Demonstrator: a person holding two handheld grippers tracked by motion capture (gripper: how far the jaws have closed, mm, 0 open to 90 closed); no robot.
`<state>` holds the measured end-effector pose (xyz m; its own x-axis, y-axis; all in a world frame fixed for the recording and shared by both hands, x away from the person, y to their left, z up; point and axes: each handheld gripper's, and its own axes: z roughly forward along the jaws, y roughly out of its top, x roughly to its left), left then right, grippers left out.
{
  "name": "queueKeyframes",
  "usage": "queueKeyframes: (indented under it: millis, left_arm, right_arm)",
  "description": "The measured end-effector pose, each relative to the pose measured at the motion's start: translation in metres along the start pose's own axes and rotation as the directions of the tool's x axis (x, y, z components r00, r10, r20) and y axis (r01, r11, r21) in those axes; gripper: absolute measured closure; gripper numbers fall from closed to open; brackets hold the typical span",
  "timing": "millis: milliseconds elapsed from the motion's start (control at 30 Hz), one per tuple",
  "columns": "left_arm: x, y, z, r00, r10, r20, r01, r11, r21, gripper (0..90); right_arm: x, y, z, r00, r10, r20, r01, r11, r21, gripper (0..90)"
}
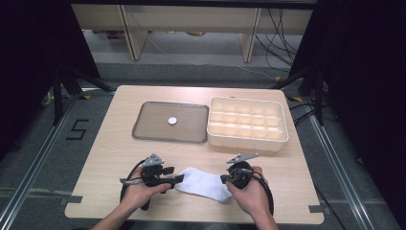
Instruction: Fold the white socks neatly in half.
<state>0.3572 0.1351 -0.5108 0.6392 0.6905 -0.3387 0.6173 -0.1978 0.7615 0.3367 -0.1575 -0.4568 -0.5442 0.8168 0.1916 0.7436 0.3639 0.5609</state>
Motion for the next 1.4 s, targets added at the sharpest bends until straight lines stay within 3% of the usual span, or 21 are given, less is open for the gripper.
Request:
queueKeyframes:
  millis: [100,300,367,400,500,533,633,667,700,733,767,800,833,933,967,1000,1067,1100,1233,1367,1400]
  left_arm:
    - [0.000,0.001,0.003,0.9999,-0.008,0.010,0.008,0.9999,0.014,42.9]
    - [0.003,-0.003,0.012,0.9998,0.016,-0.008,-0.016,0.9986,0.050,51.9]
    - [0.002,-0.005,0.013,0.9995,0.031,-0.004,-0.031,0.9986,0.044,61.0]
    - [0.000,-0.007,0.015,0.9982,0.058,-0.017,-0.058,0.9979,0.029,65.3]
    - [-0.001,-0.009,0.016,0.9964,0.075,-0.039,-0.075,0.9970,0.018,75.5]
    - [-0.001,-0.009,0.016,0.9991,0.035,-0.025,-0.035,0.9992,0.020,78.8]
    - [0.001,-0.008,0.016,0.9999,0.009,-0.015,-0.008,0.9998,0.020,81.9]
    - [0.001,-0.007,0.015,0.9998,-0.019,-0.012,0.019,0.9996,0.020,82.3]
    - [0.001,-0.007,0.015,0.9998,-0.019,-0.012,0.019,0.9996,0.020,82.4]
    - [0.002,-0.005,0.014,0.9983,-0.054,0.023,0.054,0.9982,0.024,82.4]
    - [0.002,-0.005,0.014,0.9983,-0.054,0.023,0.054,0.9982,0.024,82.5]
    - [0.004,-0.003,0.011,0.9937,-0.095,0.059,0.095,0.9954,0.010,82.5]
    - [0.005,-0.002,0.010,0.9918,-0.107,0.070,0.107,0.9942,0.004,82.5]
    - [0.004,0.001,0.006,0.9884,-0.122,0.090,0.123,0.9923,-0.008,82.5]
    - [0.004,0.003,0.005,0.9871,-0.125,0.100,0.127,0.9919,-0.011,82.5]
    - [0.001,0.005,0.002,0.9826,-0.140,0.122,0.143,0.9897,-0.015,82.5]
    - [-0.001,0.007,-0.001,0.9797,-0.143,0.141,0.146,0.9893,-0.012,82.5]
    - [-0.003,0.008,-0.002,0.9783,-0.144,0.150,0.147,0.9890,-0.013,82.5]
    - [-0.007,0.012,-0.004,0.9731,-0.151,0.174,0.156,0.9876,-0.015,82.5]
    - [-0.014,0.016,-0.005,0.9666,-0.147,0.210,0.155,0.9877,-0.021,82.5]
    - [-0.018,0.019,-0.005,0.9618,-0.150,0.229,0.159,0.9870,-0.024,82.5]
  right_arm:
    - [0.003,0.001,0.006,0.9998,-0.016,-0.008,0.016,0.9999,0.006,90.0]
    - [0.009,0.002,0.018,0.9997,-0.018,-0.016,0.019,0.9983,0.055,89.6]
    - [0.011,0.001,0.021,0.9996,-0.024,-0.018,0.025,0.9975,0.066,88.9]
    - [0.011,0.001,0.023,0.9994,-0.022,-0.025,0.023,0.9972,0.071,87.6]
    - [0.013,-0.001,0.023,0.9999,0.000,-0.014,0.001,0.9966,0.082,87.4]
    - [0.013,-0.002,0.024,0.9995,-0.017,-0.026,0.019,0.9973,0.070,87.5]
    - [0.013,-0.002,0.026,0.9993,-0.026,-0.026,0.028,0.9970,0.072,87.9]
    - [0.014,-0.001,0.028,0.9998,-0.007,-0.017,0.008,0.9955,0.094,88.6]
    - [0.014,-0.001,0.028,0.9999,-0.002,-0.013,0.003,0.9952,0.098,88.9]
    - [0.014,-0.001,0.029,1.0000,-0.003,-0.008,0.003,0.9954,0.096,89.4]
    - [0.014,-0.001,0.029,1.0000,-0.003,-0.008,0.003,0.9954,0.096,89.4]
    - [0.014,-0.001,0.030,0.9999,-0.010,-0.010,0.011,0.9951,0.098,90.0]
    - [0.013,-0.001,0.032,0.9989,-0.045,-0.017,0.046,0.9960,0.076,90.0]
    - [0.015,-0.001,0.032,0.9997,-0.018,-0.016,0.019,0.9947,0.101,90.0]
    - [0.015,-0.001,0.034,0.9993,-0.032,-0.018,0.034,0.9953,0.090,90.0]
    - [0.015,-0.001,0.035,0.9995,-0.023,-0.020,0.025,0.9947,0.100,90.0]
    - [0.014,-0.001,0.037,0.9988,-0.043,-0.022,0.045,0.9948,0.092,90.0]
    - [0.015,-0.001,0.038,0.9996,-0.023,-0.016,0.024,0.9943,0.103,90.0]
    - [0.014,-0.001,0.041,0.9993,-0.032,-0.020,0.034,0.9942,0.102,90.0]
    - [0.014,0.000,0.043,0.9998,-0.011,-0.016,0.013,0.9926,0.120,90.0]
    - [0.014,0.000,0.043,0.9998,-0.010,-0.018,0.012,0.9925,0.122,90.0]
